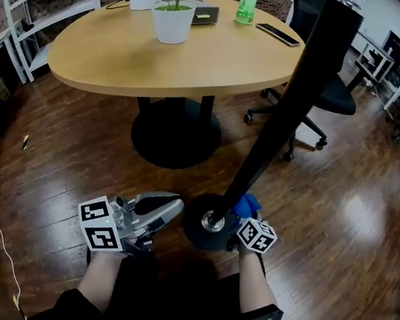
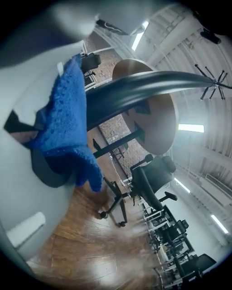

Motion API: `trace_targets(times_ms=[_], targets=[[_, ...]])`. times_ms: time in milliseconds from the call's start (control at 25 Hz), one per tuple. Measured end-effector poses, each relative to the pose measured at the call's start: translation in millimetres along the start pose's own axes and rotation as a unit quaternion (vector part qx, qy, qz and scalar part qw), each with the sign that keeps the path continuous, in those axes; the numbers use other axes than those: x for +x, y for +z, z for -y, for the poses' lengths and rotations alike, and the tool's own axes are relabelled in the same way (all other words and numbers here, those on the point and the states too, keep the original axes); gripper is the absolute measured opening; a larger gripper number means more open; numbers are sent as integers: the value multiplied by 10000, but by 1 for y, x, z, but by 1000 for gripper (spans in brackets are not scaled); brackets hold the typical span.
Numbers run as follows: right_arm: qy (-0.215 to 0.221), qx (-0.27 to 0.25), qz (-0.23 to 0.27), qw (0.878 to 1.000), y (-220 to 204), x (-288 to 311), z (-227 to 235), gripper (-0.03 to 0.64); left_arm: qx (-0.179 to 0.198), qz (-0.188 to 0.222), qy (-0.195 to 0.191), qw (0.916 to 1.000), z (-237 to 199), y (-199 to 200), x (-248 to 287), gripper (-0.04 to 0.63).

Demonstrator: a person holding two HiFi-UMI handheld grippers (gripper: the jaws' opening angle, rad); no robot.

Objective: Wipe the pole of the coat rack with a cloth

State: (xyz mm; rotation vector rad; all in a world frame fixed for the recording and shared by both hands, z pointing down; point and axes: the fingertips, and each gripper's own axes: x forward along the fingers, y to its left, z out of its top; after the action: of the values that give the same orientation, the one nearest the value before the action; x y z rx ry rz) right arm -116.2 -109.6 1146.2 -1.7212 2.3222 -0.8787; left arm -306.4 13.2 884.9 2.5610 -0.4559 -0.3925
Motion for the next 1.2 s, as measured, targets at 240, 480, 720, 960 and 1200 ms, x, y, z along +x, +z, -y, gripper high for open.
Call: trace_targets(times_ms=[240,480,720,960,1200], targets=[[503,-117,1412,9886,137,-29,-73,14,86,69,-51,9999,5,10,-7,3],[1175,-1140,3168,9343,329,-102,-195,14,194,231,-237,9993,23,30,-13,2],[1479,-2103,4056,8771,447,-163,-291,14,379,437,-465,9972,41,62,-12,3],[1700,-2420,4358,8501,483,-189,-328,14,476,586,-549,9956,49,75,-12,3],[1258,-2157,3739,8932,409,-145,-262,14,368,429,-530,9970,46,58,-6,3]])
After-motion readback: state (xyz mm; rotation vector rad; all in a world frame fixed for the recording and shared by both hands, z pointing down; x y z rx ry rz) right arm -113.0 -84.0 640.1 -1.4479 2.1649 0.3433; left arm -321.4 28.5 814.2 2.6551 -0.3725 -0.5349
